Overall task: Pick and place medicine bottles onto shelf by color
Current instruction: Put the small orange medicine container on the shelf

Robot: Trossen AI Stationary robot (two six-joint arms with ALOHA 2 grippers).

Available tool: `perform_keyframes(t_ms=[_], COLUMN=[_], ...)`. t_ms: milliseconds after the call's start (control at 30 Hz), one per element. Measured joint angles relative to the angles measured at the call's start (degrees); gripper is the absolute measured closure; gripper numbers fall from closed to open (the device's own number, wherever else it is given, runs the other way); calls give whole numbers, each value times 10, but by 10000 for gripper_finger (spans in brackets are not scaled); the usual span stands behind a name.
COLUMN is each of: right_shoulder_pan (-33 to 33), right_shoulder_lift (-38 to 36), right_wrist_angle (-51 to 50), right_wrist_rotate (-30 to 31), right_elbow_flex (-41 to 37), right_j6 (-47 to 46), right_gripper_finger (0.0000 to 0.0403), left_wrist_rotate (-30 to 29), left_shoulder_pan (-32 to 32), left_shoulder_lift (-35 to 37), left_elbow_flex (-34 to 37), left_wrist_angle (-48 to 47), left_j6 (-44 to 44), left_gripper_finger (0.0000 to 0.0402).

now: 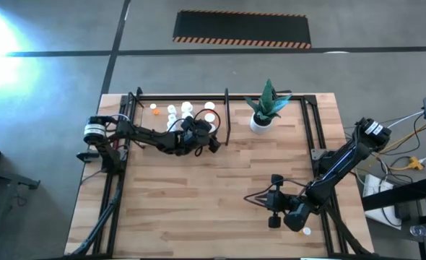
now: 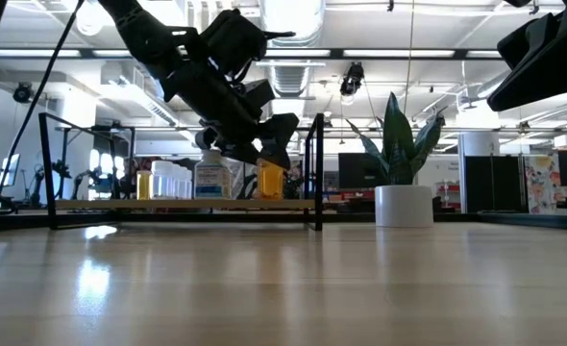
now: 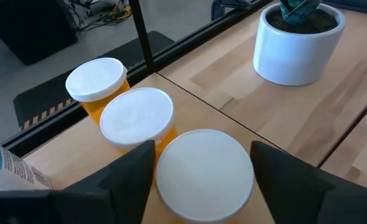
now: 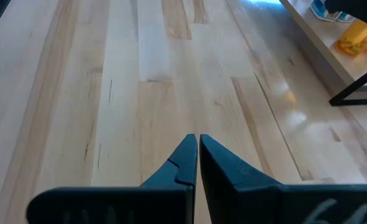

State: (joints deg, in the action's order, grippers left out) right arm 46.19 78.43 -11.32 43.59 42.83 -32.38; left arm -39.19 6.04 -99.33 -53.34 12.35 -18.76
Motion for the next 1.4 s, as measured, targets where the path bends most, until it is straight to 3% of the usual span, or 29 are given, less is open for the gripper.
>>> perform_keyframes(t_ms=[267, 533, 733, 900, 1167, 1400], right_shoulder_pan=[0, 0, 0, 0, 5, 37], right_shoulder_lift=[0, 0, 0, -16, -53, -59], right_wrist_angle=[0, -2, -7, -108, -437, -488], right_wrist_rotate=[0, 0, -7, -89, -221, -378], right_elbow_flex=[0, 0, 1, 41, 125, 123], right_j6=[0, 0, 4, -23, -258, -371], right_gripper_finger=[394, 394, 394, 394, 393, 365], left_wrist_rotate=[3, 1, 1, 2, -4, -4], left_shoulder_pan=[0, -32, -106, -202, -331, -395], left_shoulder_lift=[18, 101, 175, 200, 147, 73], left_elbow_flex=[0, -7, -26, -28, -19, -19], left_wrist_angle=[-10, -12, -7, -8, -10, -10], left_j6=[11, 57, 145, 220, 237, 195], left_gripper_finger=[90, 85, 89, 102, 113, 114])
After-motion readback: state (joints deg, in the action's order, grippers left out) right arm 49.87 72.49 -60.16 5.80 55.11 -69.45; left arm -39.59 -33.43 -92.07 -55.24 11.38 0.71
